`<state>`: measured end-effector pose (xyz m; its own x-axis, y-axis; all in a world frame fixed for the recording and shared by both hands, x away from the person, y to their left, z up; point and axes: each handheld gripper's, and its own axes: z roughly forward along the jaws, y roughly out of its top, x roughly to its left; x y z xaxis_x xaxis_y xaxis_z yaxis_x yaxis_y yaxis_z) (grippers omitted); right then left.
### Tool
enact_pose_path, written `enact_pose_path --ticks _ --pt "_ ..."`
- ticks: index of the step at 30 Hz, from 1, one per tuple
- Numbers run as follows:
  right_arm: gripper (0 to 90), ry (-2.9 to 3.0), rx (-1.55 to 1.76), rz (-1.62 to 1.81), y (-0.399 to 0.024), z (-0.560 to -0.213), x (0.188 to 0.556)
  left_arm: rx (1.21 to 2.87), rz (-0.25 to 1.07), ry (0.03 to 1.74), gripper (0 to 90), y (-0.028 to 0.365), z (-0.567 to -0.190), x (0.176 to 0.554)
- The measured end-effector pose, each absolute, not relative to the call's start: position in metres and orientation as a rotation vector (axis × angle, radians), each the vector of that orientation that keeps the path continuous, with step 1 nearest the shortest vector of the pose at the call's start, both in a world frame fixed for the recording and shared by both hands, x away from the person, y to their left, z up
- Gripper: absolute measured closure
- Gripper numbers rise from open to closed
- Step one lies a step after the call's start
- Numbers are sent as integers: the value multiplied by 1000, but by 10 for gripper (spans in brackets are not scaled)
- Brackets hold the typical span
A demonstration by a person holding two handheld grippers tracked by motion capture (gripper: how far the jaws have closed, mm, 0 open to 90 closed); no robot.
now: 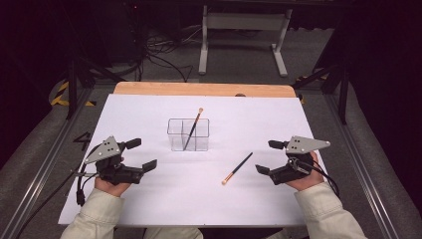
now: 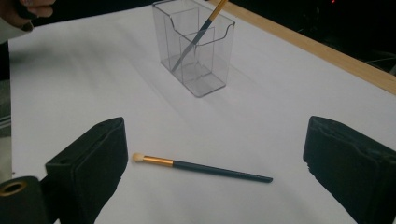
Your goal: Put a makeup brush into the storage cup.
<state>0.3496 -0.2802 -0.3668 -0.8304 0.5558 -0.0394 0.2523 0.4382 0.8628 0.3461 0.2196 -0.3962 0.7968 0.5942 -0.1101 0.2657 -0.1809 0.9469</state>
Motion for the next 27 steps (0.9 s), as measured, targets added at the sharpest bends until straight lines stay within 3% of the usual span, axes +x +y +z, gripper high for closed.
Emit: enact_pose_path --ticks 27 --pt "77 2710 520 1023 -238 -342 395 1752 338 779 44 246 -412 333"
